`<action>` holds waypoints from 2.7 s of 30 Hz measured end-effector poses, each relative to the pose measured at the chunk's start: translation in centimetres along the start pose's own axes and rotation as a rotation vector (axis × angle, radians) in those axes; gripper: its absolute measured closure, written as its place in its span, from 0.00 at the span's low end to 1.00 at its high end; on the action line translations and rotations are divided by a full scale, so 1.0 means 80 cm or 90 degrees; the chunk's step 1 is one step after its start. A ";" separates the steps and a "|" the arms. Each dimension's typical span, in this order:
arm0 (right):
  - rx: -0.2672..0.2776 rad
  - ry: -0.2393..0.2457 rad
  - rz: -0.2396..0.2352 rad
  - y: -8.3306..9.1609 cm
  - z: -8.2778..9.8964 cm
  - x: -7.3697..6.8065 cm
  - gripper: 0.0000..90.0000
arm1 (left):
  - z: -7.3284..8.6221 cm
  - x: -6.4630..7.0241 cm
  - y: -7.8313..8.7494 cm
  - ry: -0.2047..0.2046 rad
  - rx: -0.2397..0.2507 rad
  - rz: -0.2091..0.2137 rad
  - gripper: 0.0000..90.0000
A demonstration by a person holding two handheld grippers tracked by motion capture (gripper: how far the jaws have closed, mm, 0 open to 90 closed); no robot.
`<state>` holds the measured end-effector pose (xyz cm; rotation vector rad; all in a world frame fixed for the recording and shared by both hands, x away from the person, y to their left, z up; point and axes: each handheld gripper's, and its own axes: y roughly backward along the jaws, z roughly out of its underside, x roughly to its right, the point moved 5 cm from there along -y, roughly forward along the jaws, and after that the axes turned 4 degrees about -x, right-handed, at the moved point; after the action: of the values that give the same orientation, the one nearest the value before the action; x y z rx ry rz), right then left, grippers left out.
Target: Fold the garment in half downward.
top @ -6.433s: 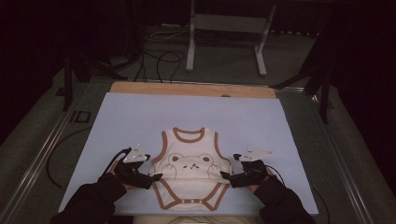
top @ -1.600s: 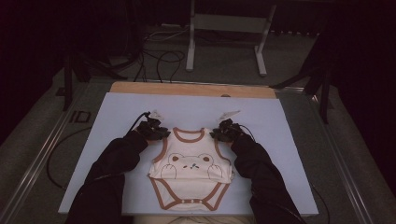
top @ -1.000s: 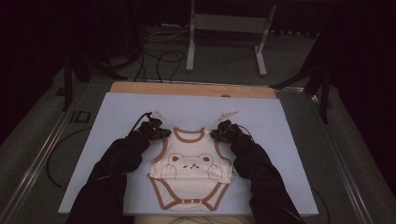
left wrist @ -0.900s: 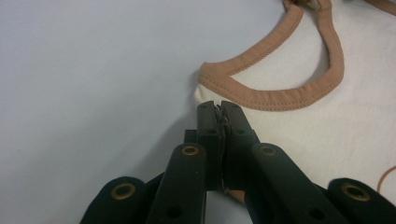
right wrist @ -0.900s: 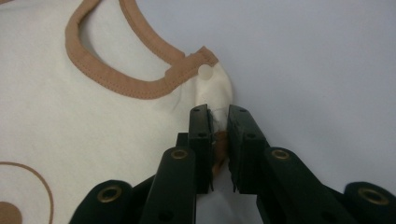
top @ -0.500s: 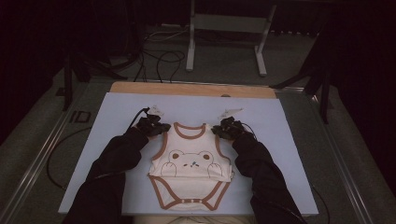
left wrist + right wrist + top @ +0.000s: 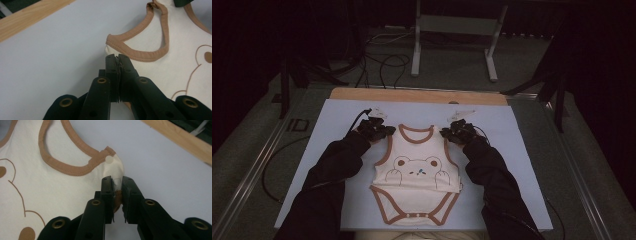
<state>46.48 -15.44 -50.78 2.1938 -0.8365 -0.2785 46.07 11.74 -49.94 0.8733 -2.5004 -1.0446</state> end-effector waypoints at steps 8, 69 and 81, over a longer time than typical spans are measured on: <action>0.030 0.005 0.019 0.018 -0.019 0.007 0.90 | -0.019 -0.001 0.018 -0.011 0.030 -0.010 1.00; 0.113 0.057 0.033 0.087 -0.023 -0.041 0.90 | -0.022 0.057 0.085 -0.068 0.109 -0.002 0.99; 0.122 0.065 0.022 0.095 -0.008 -0.061 0.90 | -0.006 0.076 0.093 -0.081 0.111 0.011 0.99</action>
<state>39.39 -15.70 -45.12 2.3465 -0.8738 -0.0696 38.44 11.76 -44.03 0.8559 -2.7332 -0.9140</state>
